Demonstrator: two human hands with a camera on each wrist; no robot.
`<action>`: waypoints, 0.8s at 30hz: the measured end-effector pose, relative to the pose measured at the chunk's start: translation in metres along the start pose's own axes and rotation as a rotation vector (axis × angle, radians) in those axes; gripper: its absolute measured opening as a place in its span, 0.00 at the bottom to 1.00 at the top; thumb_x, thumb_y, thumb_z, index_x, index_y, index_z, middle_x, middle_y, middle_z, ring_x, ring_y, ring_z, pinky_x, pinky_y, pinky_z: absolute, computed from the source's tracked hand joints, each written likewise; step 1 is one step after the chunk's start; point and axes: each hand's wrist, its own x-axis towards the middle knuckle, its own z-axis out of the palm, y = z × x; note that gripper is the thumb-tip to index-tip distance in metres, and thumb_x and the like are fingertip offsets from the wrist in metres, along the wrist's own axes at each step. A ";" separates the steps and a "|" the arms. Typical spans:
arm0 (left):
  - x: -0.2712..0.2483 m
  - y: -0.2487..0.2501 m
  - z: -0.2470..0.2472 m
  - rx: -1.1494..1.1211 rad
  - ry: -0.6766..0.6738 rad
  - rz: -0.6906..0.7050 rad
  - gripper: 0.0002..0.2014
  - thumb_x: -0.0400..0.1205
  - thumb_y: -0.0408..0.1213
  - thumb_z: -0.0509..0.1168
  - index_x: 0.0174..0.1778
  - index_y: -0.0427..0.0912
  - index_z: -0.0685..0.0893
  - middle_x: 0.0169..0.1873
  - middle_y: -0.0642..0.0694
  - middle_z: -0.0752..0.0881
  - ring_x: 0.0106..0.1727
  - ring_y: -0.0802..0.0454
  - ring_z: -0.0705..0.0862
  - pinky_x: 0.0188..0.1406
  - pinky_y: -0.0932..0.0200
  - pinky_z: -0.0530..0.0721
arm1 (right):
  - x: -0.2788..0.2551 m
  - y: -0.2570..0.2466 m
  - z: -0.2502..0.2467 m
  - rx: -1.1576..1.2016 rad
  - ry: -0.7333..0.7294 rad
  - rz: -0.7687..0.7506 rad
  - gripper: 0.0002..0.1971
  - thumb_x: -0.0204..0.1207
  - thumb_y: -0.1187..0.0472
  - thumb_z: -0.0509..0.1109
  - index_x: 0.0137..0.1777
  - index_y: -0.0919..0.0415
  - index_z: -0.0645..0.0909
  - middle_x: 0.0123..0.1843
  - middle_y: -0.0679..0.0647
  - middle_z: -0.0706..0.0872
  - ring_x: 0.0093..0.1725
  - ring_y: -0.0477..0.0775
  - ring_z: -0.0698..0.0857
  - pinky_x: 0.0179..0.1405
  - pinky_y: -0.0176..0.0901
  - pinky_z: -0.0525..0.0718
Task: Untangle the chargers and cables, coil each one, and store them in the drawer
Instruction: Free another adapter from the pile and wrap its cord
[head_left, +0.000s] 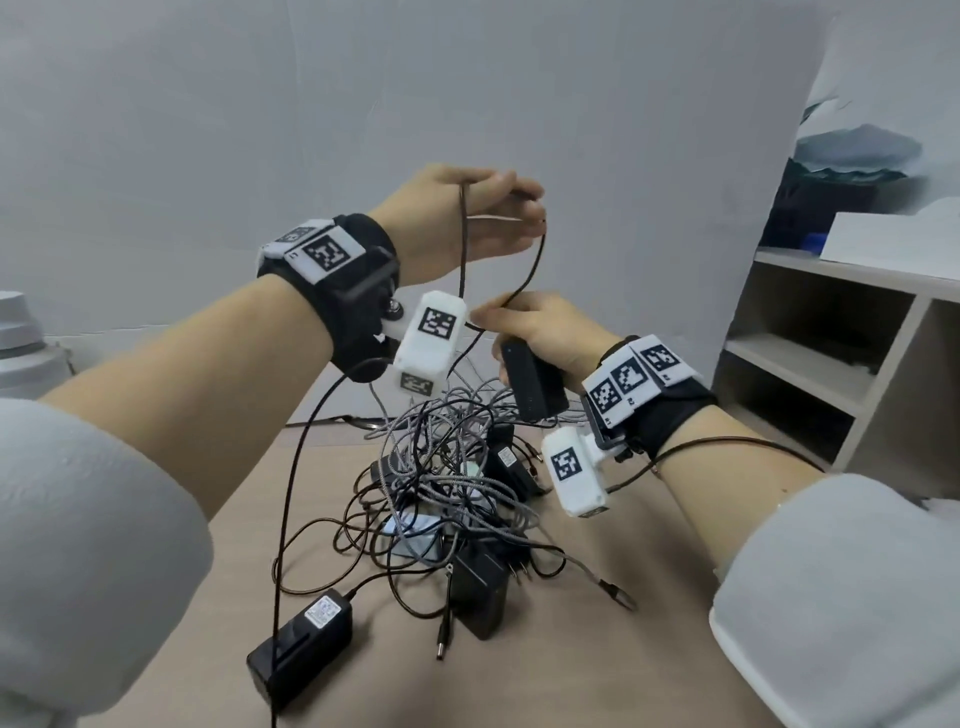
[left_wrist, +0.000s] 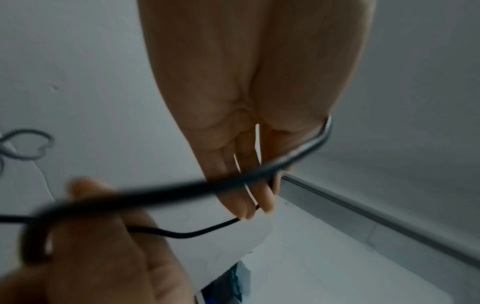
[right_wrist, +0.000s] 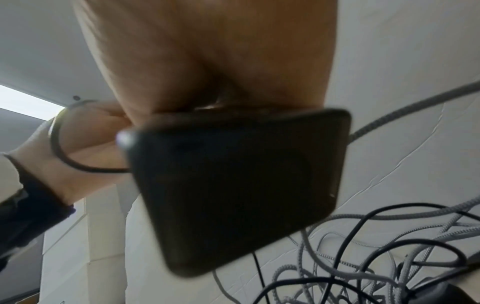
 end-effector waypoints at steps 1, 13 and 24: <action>0.000 0.001 0.003 -0.037 -0.024 0.000 0.14 0.91 0.38 0.59 0.64 0.30 0.80 0.52 0.38 0.87 0.61 0.37 0.88 0.65 0.47 0.85 | -0.001 0.000 0.002 0.008 0.011 0.003 0.16 0.80 0.55 0.76 0.55 0.70 0.84 0.34 0.62 0.83 0.26 0.59 0.83 0.32 0.48 0.82; -0.020 -0.065 -0.012 0.746 0.018 -0.353 0.10 0.85 0.42 0.69 0.60 0.44 0.88 0.50 0.48 0.92 0.52 0.53 0.91 0.57 0.54 0.89 | -0.011 -0.012 -0.024 0.249 0.276 -0.015 0.08 0.83 0.64 0.65 0.45 0.67 0.82 0.38 0.67 0.92 0.22 0.56 0.80 0.25 0.40 0.82; -0.031 -0.104 -0.042 1.433 -0.018 -0.604 0.14 0.87 0.46 0.66 0.43 0.44 0.92 0.39 0.47 0.89 0.37 0.50 0.84 0.37 0.58 0.80 | -0.014 -0.005 -0.041 0.327 0.456 0.038 0.07 0.78 0.66 0.68 0.44 0.70 0.85 0.31 0.64 0.90 0.22 0.57 0.83 0.26 0.41 0.84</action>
